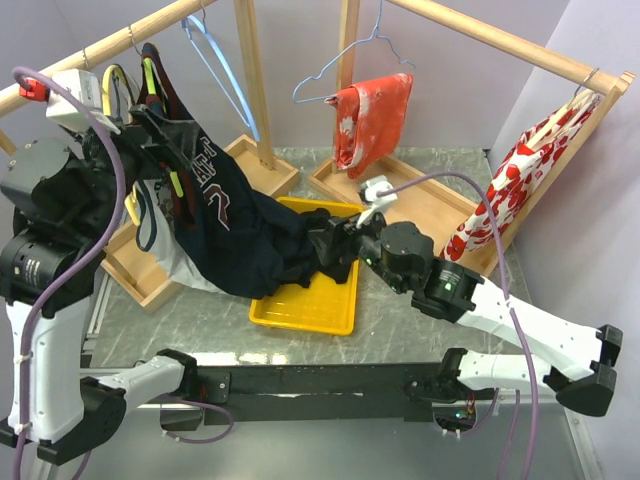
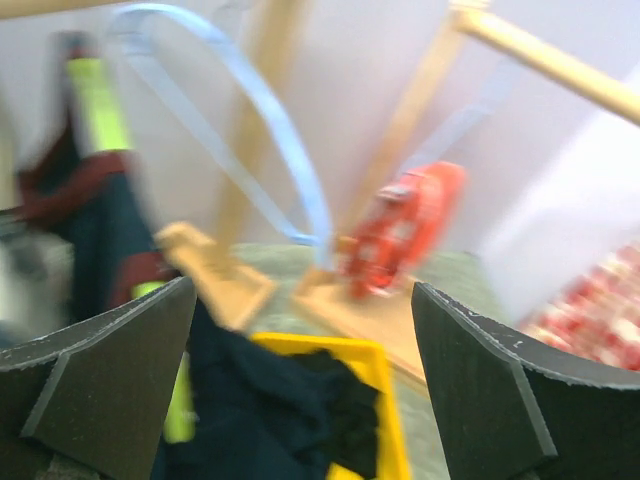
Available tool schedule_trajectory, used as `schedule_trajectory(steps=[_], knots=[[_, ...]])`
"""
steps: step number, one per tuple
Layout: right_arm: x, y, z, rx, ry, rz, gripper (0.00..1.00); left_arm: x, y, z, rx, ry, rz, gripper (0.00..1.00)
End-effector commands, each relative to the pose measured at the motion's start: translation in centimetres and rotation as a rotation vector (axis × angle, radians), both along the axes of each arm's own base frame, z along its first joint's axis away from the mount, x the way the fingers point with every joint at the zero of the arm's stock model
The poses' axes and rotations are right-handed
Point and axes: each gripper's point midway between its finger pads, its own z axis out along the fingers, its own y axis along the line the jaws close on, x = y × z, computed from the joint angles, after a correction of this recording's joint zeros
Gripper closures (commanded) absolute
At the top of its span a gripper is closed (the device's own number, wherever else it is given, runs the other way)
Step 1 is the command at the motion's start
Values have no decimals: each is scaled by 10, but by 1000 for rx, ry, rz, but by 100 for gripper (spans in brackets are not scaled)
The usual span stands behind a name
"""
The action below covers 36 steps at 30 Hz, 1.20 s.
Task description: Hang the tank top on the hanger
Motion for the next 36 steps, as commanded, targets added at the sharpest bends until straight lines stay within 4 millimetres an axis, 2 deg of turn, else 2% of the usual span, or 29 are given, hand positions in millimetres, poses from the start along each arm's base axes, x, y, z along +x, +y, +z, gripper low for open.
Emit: schedule_trajectory(steps=[1,2,3,4,5,6,8,9,11,12,14,15,17,18,20,23,28,30,34,35,36], knots=[[7,-34,4,98,-10,-160,14,-10,-60,0,-30,-16,-318,6],[5,-39,5,118,-12,-170,14,-12,-74,-8,-32,3,-353,6],[6,-43,-10,113,11,-191,14,-12,-83,-17,-27,22,-366,5],[7,-49,-15,115,18,-222,13,-7,-94,-34,-14,60,-369,5],[6,-55,-18,125,22,-237,13,-17,-119,-44,-5,86,-420,5],[6,-59,-31,117,44,-259,13,-16,-132,-68,17,138,-425,5],[4,-70,-39,128,58,-296,13,-18,-148,-90,6,175,-412,4],[3,-73,-52,134,83,-311,13,-15,-154,-125,30,239,-394,5],[1,-80,-60,175,104,-329,13,-17,-154,-149,-5,272,-335,5],[-1,-82,-75,163,120,-333,13,-17,-156,-186,30,333,-311,6],[-4,-84,-83,185,137,-332,13,-22,-158,-221,49,404,-271,9],[-5,-85,-94,172,148,-331,12,-23,-154,-252,94,453,-235,10],[-7,-83,-103,158,166,-325,12,-28,-158,-286,134,524,-207,12],[-7,-83,-108,148,172,-324,12,-29,-149,-308,181,561,-156,13],[-7,-79,-115,133,183,-317,12,-27,-142,-334,216,609,-92,12],[-7,-69,-121,123,195,-279,11,-22,-141,-358,267,630,-55,7],[-9,-55,-131,84,229,-238,11,-2,-145,-387,312,684,-18,6],[-10,-52,-132,79,233,-225,11,4,-140,-398,324,702,9,7],[-10,-49,-135,62,239,-208,11,20,-136,-416,331,728,42,12],[-10,-48,-135,59,242,-206,11,25,-139,-414,315,722,35,14],[-10,-48,-137,54,243,-205,11,27,-139,-416,324,724,36,20]])
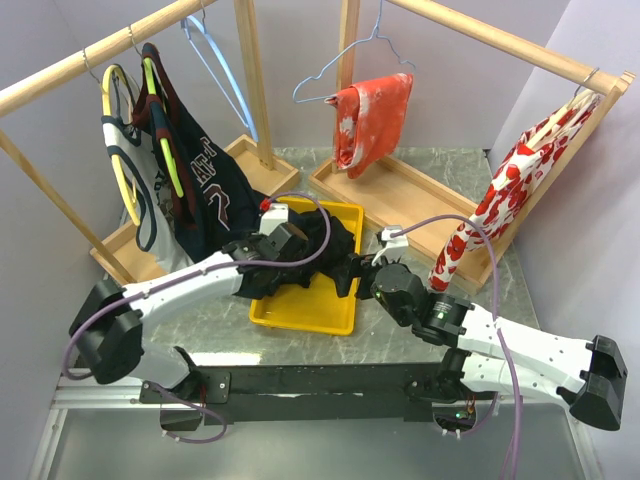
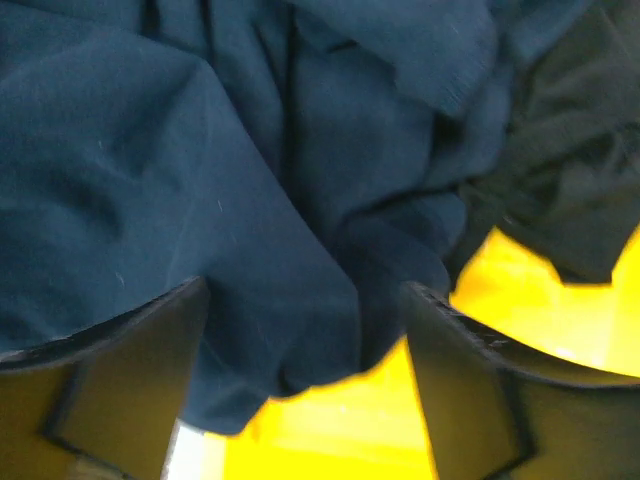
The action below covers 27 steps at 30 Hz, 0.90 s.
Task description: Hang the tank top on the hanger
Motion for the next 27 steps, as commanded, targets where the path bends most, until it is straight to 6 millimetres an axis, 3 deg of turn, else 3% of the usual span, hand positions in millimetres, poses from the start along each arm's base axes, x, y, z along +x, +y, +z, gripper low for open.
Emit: schedule_trajectory(steps=[1,2,3,5,6,8,10,13,14,16,17,19,20,22,23,27], knots=[[4,8,17,50,-22,9,11,25,-6,1,-43,-39,33,24],[3,9,19,50,-23,13,11,28,-5,3,-37,-40,39,31],[3,9,18,46,-21,15,11,31,-3,2,-23,-39,49,47],[3,7,20,43,-26,12,11,37,0,0,-23,-26,54,66],[3,6,21,44,-30,11,11,41,1,3,-31,-30,57,85],[3,5,22,40,-34,10,11,51,9,15,-61,-51,81,99],[3,4,23,39,-34,11,11,64,20,31,-107,-76,109,99],[3,5,27,41,-39,17,11,84,39,72,-153,-167,174,99],[3,5,28,42,-39,15,11,94,42,97,-181,-219,197,99],[4,7,33,47,-47,20,11,109,60,125,-183,-294,253,99],[5,7,35,48,-50,17,11,117,65,152,-205,-350,277,99],[5,7,39,47,-57,18,11,130,80,175,-211,-404,323,99],[6,7,42,54,-61,16,11,135,83,198,-233,-455,340,99],[8,7,48,53,-73,13,11,141,93,218,-230,-506,368,99],[8,8,51,56,-77,16,11,144,99,237,-245,-559,395,99],[10,10,60,58,-93,18,11,146,121,273,-247,-668,452,99]])
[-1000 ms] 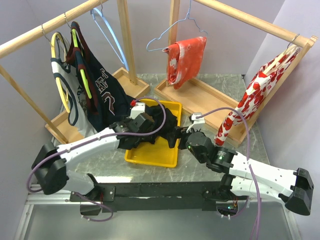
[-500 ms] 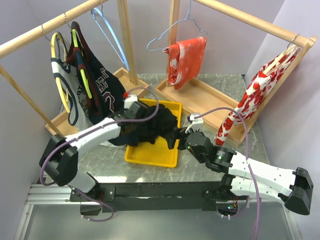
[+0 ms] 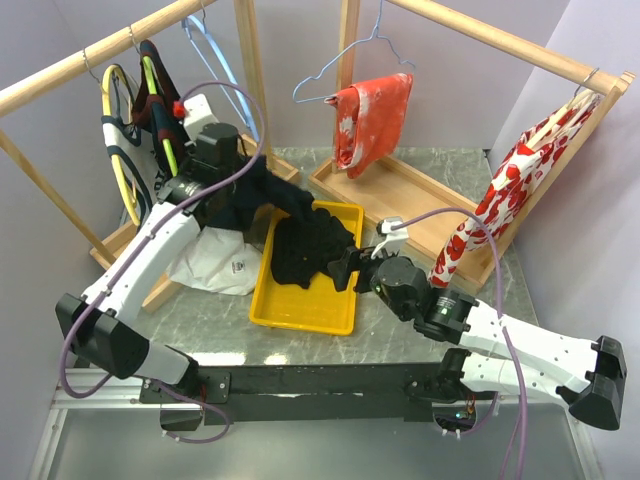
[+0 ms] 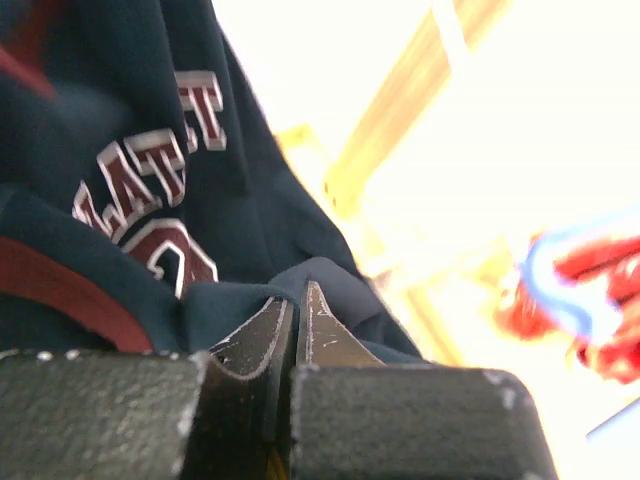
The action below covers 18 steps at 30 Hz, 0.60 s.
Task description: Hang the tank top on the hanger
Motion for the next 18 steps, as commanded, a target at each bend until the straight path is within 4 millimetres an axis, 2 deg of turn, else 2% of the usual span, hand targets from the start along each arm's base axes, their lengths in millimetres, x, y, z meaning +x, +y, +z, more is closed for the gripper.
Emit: schedule_trajectory(steps=[1,7,11,14,18], knots=[[8,3,37,45,-64,-10,11,0,31,66,-1,-185,109,99],[10,12,46,48,-72,11,11,4,68,80,12,-242,248,99],[12,14,47,44,-74,15,11,7,75,83,9,-259,272,99],[12,16,43,36,-67,18,11,16,71,63,21,-216,270,99],[12,19,37,43,-52,23,11,28,59,16,20,-132,236,99]])
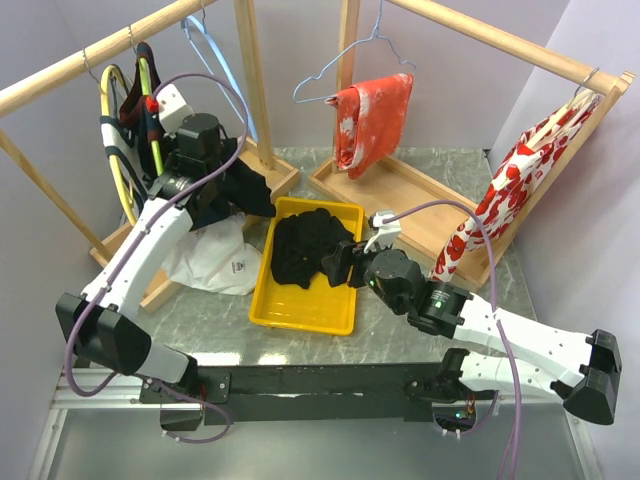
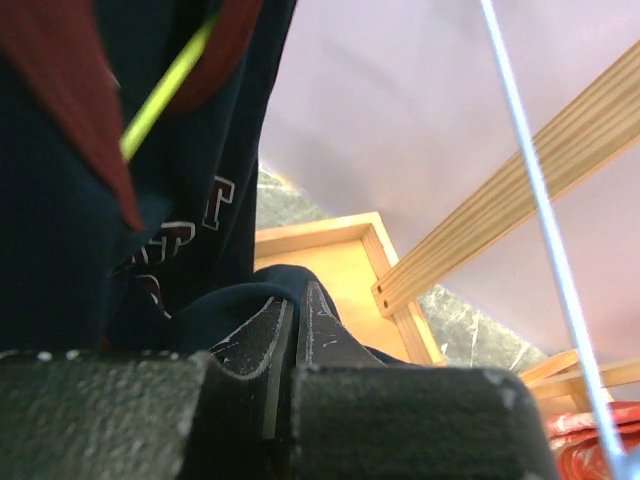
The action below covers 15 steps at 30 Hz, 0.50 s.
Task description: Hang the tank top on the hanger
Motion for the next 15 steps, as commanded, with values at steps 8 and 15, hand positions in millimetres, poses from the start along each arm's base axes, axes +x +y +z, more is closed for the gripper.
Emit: schedule_trajectory(steps=[8,15], knots=[[2,4,6,52,0,-5,11,13,-35,-111,-81,184,-126,56],[0,4,-2,52,15,0,11,-13,-82,-126,-90,219,-281,7]])
